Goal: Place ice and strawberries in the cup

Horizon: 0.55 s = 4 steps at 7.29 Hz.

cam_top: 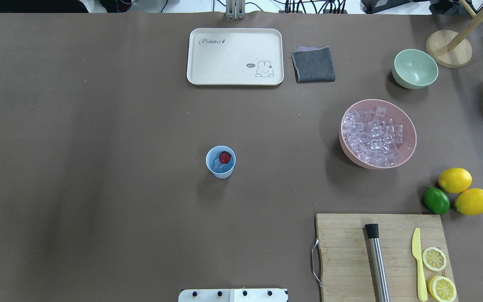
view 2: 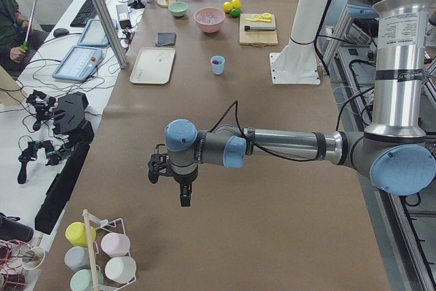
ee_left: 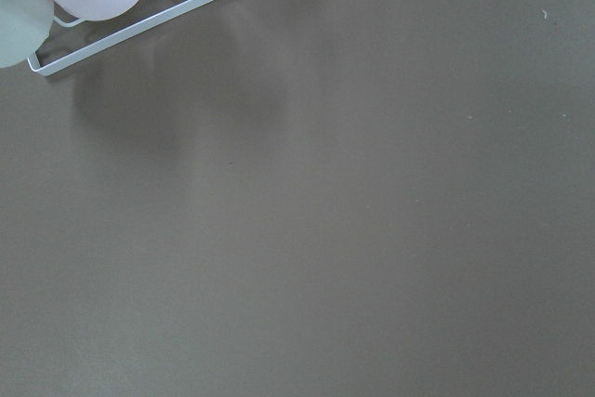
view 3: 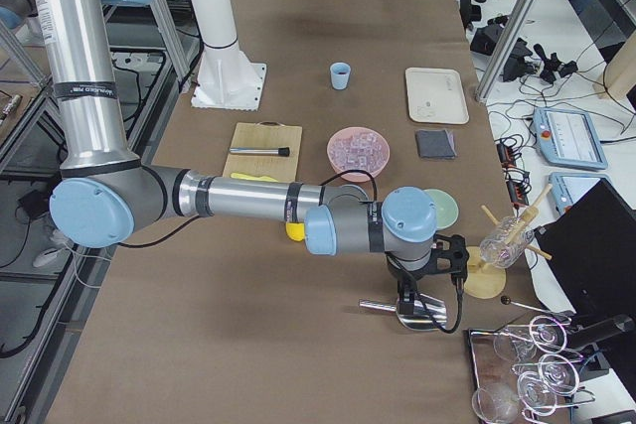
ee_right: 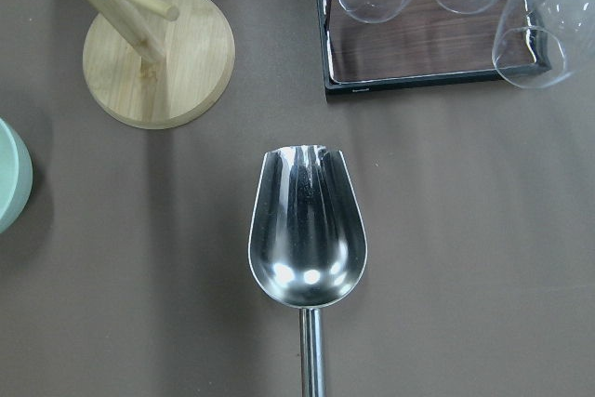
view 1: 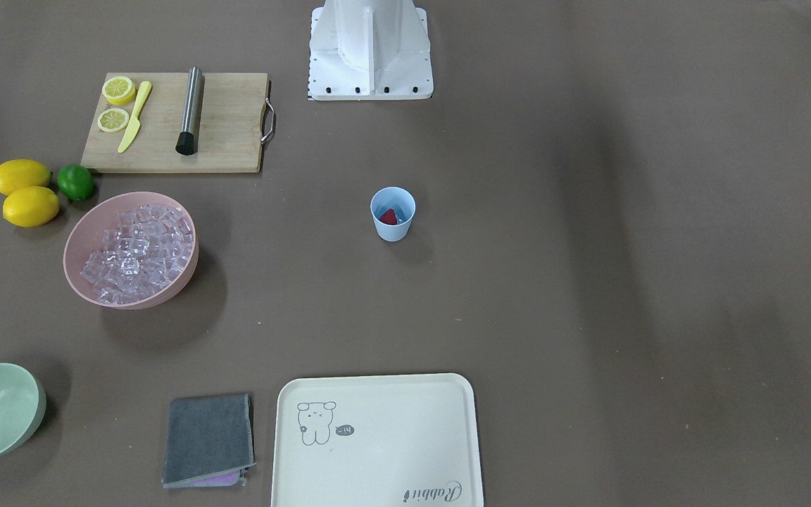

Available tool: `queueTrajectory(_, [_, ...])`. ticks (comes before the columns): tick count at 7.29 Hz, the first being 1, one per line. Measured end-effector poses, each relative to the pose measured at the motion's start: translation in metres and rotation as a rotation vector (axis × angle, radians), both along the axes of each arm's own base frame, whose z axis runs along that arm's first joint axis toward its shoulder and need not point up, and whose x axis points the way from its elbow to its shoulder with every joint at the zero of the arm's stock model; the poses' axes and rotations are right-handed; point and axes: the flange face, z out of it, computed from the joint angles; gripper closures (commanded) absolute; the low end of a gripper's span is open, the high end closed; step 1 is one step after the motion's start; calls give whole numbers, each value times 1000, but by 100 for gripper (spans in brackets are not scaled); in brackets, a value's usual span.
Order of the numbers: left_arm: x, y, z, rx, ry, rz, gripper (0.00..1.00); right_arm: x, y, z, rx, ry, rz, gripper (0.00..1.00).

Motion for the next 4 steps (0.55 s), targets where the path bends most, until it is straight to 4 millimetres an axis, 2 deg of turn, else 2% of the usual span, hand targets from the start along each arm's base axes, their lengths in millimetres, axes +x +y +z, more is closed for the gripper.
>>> queueTrajectory(4, [1,-1,-1,3,-1,2,2,0,1,0,-3,-1,5,1])
